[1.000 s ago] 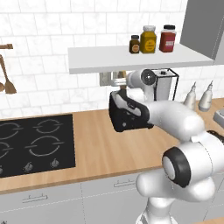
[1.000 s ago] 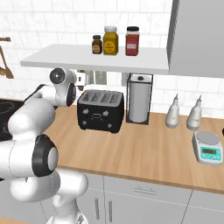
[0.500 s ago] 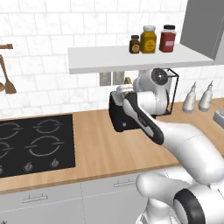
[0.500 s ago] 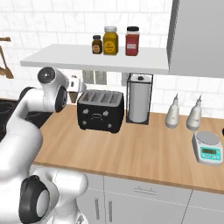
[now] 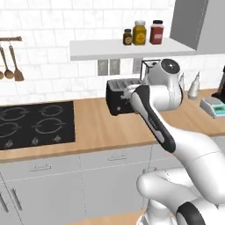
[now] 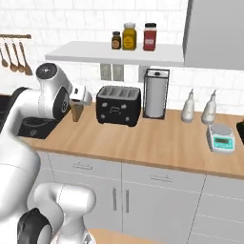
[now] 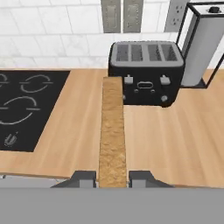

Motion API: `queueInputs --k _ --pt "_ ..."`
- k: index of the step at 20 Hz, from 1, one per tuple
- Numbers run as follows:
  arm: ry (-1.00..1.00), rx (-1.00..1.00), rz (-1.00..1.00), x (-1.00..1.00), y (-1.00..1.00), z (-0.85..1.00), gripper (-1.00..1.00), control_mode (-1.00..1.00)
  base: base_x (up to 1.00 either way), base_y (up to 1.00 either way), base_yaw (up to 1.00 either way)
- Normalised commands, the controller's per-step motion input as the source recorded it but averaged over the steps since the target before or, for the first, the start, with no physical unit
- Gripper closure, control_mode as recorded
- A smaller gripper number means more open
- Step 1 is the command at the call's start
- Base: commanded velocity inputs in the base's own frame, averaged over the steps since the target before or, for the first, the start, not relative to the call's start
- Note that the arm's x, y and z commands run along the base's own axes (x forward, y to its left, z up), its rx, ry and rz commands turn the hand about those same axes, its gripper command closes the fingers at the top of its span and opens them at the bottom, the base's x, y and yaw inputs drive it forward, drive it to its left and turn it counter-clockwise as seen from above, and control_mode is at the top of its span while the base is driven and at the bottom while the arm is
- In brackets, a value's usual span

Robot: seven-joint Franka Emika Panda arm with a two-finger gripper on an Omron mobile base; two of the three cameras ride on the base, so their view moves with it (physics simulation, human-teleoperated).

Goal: Start the toaster. Once the lever pops up, take the bread to the plate on the dining counter.

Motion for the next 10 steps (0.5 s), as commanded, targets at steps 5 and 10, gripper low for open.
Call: queueInputs --k 5,10 --pt "0.0 0.0 0.0 0.0 0.0 0.0 1.0 1.0 -0.52 0.0 0.76" --pt "0.0 0.0 0.0 0.0 0.0 0.0 1.0 1.0 0.0 0.0 1.0"
